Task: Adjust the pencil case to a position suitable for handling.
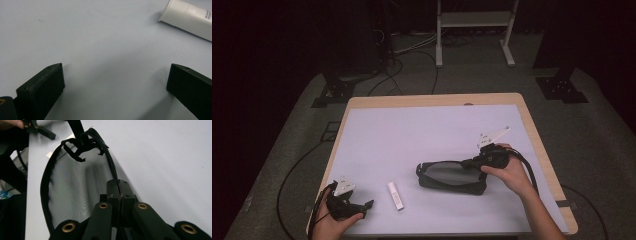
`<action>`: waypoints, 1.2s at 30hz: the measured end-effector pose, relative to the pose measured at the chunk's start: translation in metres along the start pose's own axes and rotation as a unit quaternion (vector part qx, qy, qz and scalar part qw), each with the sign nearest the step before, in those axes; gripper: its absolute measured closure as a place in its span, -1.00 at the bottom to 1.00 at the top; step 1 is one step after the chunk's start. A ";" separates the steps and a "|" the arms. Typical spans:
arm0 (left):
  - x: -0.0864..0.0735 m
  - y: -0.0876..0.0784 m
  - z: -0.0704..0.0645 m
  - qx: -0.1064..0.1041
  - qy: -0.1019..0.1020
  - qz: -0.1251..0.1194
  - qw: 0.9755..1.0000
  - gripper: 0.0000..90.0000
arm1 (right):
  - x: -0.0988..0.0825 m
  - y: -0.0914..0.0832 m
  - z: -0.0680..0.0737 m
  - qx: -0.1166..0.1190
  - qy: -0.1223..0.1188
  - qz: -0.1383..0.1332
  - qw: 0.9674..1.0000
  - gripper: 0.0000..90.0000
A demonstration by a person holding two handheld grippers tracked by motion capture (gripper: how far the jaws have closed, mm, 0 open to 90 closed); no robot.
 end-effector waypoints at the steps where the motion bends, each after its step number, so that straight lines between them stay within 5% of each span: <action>1: 0.000 0.000 0.000 0.000 0.000 0.000 1.000 -0.99 | 0.000 0.001 0.001 0.002 -0.001 0.002 1.000 0.95; 19: 0.000 0.000 0.000 0.000 0.000 0.000 1.000 -0.99 | 0.007 0.024 0.012 0.043 -0.030 0.035 0.998 0.95; 36: 0.000 0.000 0.000 0.000 0.000 0.000 1.000 -0.99 | 0.007 0.034 0.008 0.033 -0.027 0.040 0.998 0.95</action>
Point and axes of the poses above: each handheld gripper's, and its own axes: y roughly forward along the jaws, x roughly out of its top, z roughly to its left, the point moved 1 cm from there along y, roughly forward along the jaws, and after that the axes turned 10 degrees about y, right-handed, at the moved point
